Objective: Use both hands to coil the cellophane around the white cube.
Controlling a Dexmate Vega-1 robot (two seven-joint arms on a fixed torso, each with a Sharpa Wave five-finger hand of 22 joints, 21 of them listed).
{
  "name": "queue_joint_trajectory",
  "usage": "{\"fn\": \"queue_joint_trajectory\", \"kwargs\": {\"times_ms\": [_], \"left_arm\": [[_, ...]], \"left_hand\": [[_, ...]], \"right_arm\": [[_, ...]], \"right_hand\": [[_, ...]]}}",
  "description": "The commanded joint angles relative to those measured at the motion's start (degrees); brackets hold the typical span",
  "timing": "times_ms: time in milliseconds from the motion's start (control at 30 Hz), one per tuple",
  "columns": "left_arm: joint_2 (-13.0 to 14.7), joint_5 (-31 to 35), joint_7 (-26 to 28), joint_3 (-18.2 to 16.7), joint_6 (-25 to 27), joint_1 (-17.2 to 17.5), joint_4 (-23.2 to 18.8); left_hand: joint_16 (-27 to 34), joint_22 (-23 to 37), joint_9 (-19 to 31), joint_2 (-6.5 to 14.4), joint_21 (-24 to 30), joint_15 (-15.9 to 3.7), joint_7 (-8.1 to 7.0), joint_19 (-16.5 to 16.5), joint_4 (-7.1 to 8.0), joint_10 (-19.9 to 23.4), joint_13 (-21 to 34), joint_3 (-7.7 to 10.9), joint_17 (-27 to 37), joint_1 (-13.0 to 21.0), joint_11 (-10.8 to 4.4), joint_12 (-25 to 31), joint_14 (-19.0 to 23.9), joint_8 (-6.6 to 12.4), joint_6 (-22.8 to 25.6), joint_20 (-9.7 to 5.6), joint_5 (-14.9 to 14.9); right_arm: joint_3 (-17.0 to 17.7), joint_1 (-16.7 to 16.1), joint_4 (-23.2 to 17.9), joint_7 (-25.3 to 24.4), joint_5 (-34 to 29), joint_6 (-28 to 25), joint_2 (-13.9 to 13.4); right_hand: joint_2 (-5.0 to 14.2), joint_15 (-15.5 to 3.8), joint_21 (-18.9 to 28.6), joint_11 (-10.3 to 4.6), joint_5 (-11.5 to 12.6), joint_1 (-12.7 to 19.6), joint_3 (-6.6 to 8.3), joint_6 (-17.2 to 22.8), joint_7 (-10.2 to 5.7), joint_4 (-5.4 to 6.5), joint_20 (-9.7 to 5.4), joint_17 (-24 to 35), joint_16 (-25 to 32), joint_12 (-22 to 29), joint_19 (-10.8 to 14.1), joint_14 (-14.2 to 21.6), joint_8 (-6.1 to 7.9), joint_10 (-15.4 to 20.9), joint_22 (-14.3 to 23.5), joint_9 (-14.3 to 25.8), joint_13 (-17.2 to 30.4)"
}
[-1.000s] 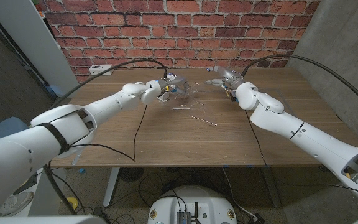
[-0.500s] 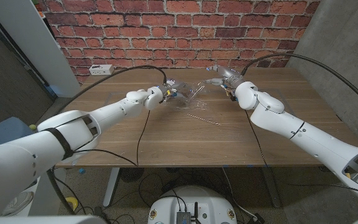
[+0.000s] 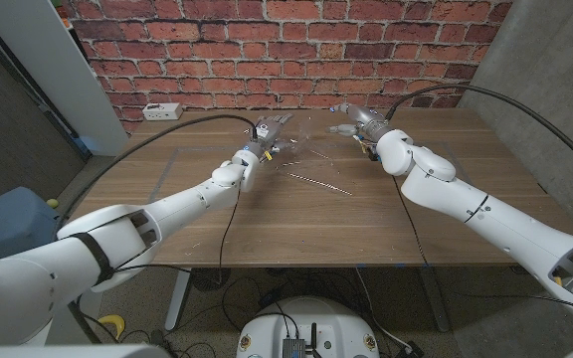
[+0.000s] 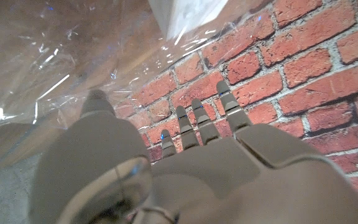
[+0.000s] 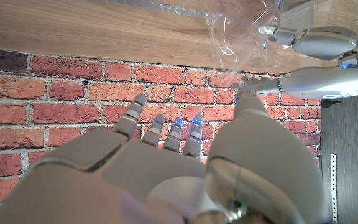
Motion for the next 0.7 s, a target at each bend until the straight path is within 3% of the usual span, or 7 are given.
{"fn": "queue_joint_trajectory", "kwargs": {"times_ms": [33,167,300,367,467,567,700], "left_arm": [[3.5,-2.4,4.7,-2.2,14.4,4.8,-9.5],[5.5,-6.2,-4.1,-3.2,12.6,4.9,-12.9],[6.8,-9.9,-11.4,-3.9,9.1,4.0,-13.3],[7.3,-11.9,-16.5,-4.0,7.8,3.0,-13.3],[7.5,-13.3,-22.8,-3.6,7.0,1.4,-12.7],[7.4,-14.5,-28.1,-3.0,6.4,-0.2,-11.7],[6.6,-14.4,-30.8,-2.0,5.7,-1.5,-9.8]], "left_hand": [[0.0,0.2,0.3,-1.2,0.6,-0.12,0.33,1.2,0.84,4.0,0.1,-1.41,-0.2,-2.5,-0.36,2.3,2.8,3.61,10.7,0.75,-1.0],[-0.1,0.3,-0.3,2.3,0.1,0.04,3.22,0.1,2.74,8.2,-1.2,-0.88,-0.8,-5.0,0.66,2.6,3.7,4.92,16.9,1.25,-2.1],[-1.4,0.2,-1.2,7.3,-1.6,1.12,3.25,-3.8,5.42,5.3,-3.4,0.82,-1.3,-8.0,1.82,-0.7,-0.5,0.93,12.2,1.52,-4.3],[-2.1,0.0,-1.6,8.1,-3.8,2.74,3.19,-8.4,7.55,0.6,-5.6,2.52,-1.6,-10.7,2.53,-4.5,-6.5,-2.83,7.6,1.85,-5.5],[-2.2,-0.1,-1.8,7.4,-6.0,3.99,3.10,-13.4,11.19,-6.5,-8.2,3.35,-1.6,-16.9,3.11,-8.7,-14.0,-5.11,0.7,1.67,-5.7],[-2.3,-0.3,-2.0,5.7,-8.3,6.28,2.98,-22.3,11.83,-18.3,-9.9,0.34,-1.6,-26.5,3.10,-10.0,-24.1,-5.40,-9.9,2.73,-5.3],[-2.3,-0.1,-2.1,5.4,-8.4,6.24,3.27,-29.2,11.87,-27.3,-10.1,-1.67,-1.5,-32.6,2.83,-10.2,-32.0,-5.37,-17.4,2.26,-4.2]], "right_arm": [[0.6,-0.7,-0.7,-0.4,-0.1,0.3,-0.1],[0.6,-0.7,-0.8,-0.3,-0.1,0.5,-0.2],[0.6,-0.8,-1.0,-0.3,-0.4,0.2,-0.2],[0.6,-0.9,-1.2,-0.4,-0.5,-0.2,-0.1],[0.7,-1.0,-1.5,-0.5,-0.6,-0.4,-0.1],[0.7,-1.1,-1.7,-0.5,-0.8,-0.7,-0.2],[0.7,-1.2,-1.9,-0.5,-1.0,-1.0,-0.2]], "right_hand": [[-0.01,0.05,-0.1,0.20,-0.1,-0.7,-0.04,0.0,0.13,0.03,0.30,0.3,0.1,-0.1,0.1,0.4,0.00,0.1,0.0,0.1,0.0],[0.13,0.04,-0.1,0.19,-0.1,-0.9,-0.04,0.0,0.18,0.16,0.28,0.4,0.1,-0.1,0.1,0.4,0.00,0.2,0.0,0.1,0.0],[0.25,-0.03,-0.1,0.21,-0.2,-1.1,-0.06,0.0,0.15,0.30,0.25,0.4,0.1,-0.1,0.1,0.4,-0.03,0.2,0.0,0.1,0.0],[0.27,-0.04,-0.1,0.25,-0.2,-1.2,-0.07,0.0,0.17,0.34,0.27,0.5,0.1,-0.1,0.2,0.4,-0.03,0.2,0.0,0.1,0.0],[0.33,-0.09,-0.1,0.15,-0.2,-1.4,-0.10,0.0,0.14,0.44,0.27,0.5,0.2,-0.1,0.2,0.4,-0.05,0.3,0.0,0.1,0.0],[0.35,-0.16,-0.1,0.12,-0.2,-1.6,-0.14,-0.1,0.13,0.52,0.24,0.5,0.2,-0.1,0.2,0.5,-0.07,0.3,0.0,0.1,0.0],[0.33,-0.11,-0.1,0.10,-0.3,-1.7,-0.20,-0.1,0.13,0.59,0.24,0.5,0.2,-0.1,0.2,0.5,-0.07,0.3,0.0,0.1,0.0]]}}
